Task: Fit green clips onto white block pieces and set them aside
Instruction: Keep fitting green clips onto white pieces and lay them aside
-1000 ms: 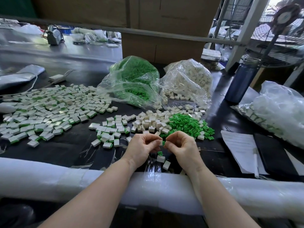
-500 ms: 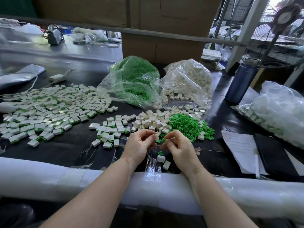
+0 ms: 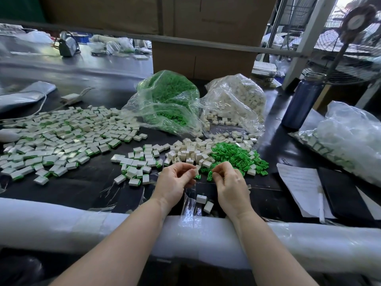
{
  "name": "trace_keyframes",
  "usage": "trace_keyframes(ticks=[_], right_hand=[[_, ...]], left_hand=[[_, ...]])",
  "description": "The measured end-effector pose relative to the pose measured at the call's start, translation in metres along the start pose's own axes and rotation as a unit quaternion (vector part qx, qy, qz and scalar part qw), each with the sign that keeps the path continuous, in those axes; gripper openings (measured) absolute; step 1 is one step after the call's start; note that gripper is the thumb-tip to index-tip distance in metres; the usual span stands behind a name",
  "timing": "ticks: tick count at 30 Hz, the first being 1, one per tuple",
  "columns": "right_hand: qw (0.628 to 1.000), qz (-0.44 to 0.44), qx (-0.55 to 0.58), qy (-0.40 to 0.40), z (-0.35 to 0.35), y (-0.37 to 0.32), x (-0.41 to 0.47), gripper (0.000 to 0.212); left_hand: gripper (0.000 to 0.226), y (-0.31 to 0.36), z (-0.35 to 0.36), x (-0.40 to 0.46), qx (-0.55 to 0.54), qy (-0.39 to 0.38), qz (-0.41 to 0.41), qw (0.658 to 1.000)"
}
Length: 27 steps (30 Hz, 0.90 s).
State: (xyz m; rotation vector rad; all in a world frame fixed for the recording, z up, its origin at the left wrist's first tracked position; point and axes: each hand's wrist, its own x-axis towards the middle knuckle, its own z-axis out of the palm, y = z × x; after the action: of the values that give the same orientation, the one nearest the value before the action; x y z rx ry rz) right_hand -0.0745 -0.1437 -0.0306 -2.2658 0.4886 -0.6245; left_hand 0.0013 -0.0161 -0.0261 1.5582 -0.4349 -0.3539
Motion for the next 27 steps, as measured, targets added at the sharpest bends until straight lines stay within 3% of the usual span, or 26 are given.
trace_keyframes(ticks=[5,10,27], right_hand=[[0.987,-0.005,0.16,-0.029,-0.0065,-0.0069,-0.0016,0.021],[0.973,0.036,0.22,-0.065,-0.0089,-0.0073,-0.0009,0.017],[0.969,0.038,0.232,-0.075,-0.0084,-0.0074,-0.0022,0.005]], left_hand=[[0.009,-0.0015,0.0003,0.0019,0.003,-0.045,0.004,0.999],[0.008,-0.0026,-0.0009,0.0007,0.018,-0.076,0.012,0.997],[0.007,-0.0036,-0.0004,0.002,0.047,-0.072,0.02,0.996]])
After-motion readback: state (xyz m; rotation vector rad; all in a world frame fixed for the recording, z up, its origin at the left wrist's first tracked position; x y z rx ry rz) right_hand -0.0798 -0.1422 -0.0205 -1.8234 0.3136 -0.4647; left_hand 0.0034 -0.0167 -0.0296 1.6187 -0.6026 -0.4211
